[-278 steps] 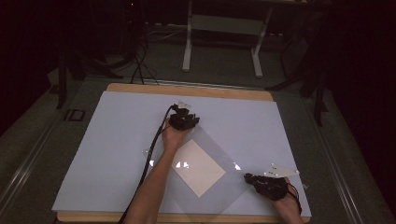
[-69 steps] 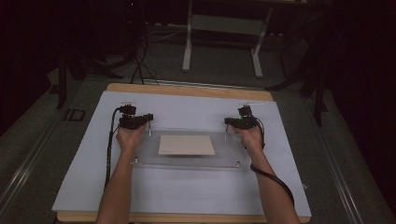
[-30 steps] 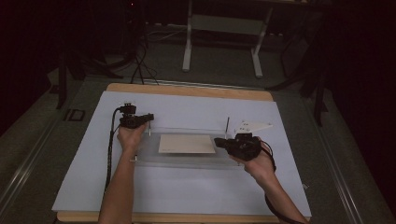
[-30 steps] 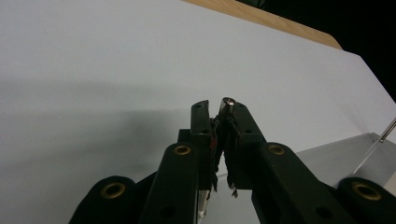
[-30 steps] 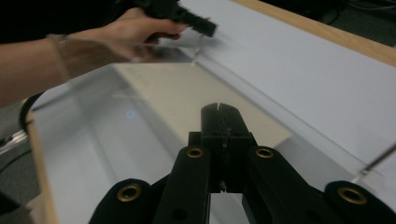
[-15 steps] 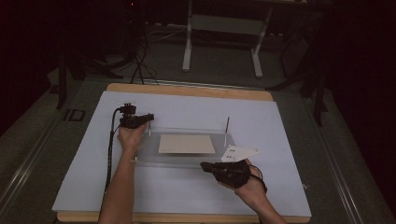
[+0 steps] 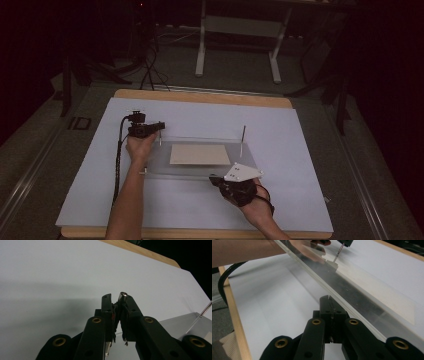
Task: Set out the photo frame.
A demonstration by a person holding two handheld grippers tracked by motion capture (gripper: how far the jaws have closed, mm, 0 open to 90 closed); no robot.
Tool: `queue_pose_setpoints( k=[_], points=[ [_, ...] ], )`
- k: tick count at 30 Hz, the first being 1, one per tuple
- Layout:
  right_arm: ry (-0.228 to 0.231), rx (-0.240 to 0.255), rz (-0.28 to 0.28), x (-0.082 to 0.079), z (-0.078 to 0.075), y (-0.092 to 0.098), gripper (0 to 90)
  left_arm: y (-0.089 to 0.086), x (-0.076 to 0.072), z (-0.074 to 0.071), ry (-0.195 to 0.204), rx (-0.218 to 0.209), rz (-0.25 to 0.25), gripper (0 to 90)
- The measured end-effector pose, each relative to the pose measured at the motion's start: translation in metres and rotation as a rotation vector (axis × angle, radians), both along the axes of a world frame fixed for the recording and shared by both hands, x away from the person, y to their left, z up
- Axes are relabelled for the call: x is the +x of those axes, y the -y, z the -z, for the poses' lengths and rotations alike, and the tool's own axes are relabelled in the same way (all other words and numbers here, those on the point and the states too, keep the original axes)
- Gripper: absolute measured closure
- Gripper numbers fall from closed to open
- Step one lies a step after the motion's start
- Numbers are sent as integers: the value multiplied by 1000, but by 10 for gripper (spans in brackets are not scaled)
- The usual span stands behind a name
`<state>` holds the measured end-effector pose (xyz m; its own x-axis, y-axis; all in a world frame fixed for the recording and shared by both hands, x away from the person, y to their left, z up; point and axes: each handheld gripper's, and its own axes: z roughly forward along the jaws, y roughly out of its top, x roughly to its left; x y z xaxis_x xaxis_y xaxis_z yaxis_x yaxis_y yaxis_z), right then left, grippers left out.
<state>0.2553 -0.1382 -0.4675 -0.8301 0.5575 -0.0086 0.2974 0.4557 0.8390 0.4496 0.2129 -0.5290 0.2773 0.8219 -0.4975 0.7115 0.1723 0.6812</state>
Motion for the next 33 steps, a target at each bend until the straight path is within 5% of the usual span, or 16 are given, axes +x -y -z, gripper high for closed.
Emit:
queue_pose_setpoints(
  k=[7,9,17,22,26,30,33],
  points=[
    [7,41,16,2,-2,0,900,0,0,-1,-3,4,4,814],
    [8,47,18,2,-2,0,900,-1,0,0,-12,-24,2,805],
    [4,66,24,5,-6,1,900,-6,-4,-1,16,-41,20,752],
    [3,82,28,8,-9,1,900,-12,-12,-7,45,5,77,698],
    [3,82,26,9,-10,1,900,-17,-18,-9,64,15,74,684],
    [9,86,27,10,-12,1,900,-21,-34,-16,121,78,84,654],
    [9,89,29,12,-13,1,900,-23,-43,-20,153,87,91,639]
  ],
)
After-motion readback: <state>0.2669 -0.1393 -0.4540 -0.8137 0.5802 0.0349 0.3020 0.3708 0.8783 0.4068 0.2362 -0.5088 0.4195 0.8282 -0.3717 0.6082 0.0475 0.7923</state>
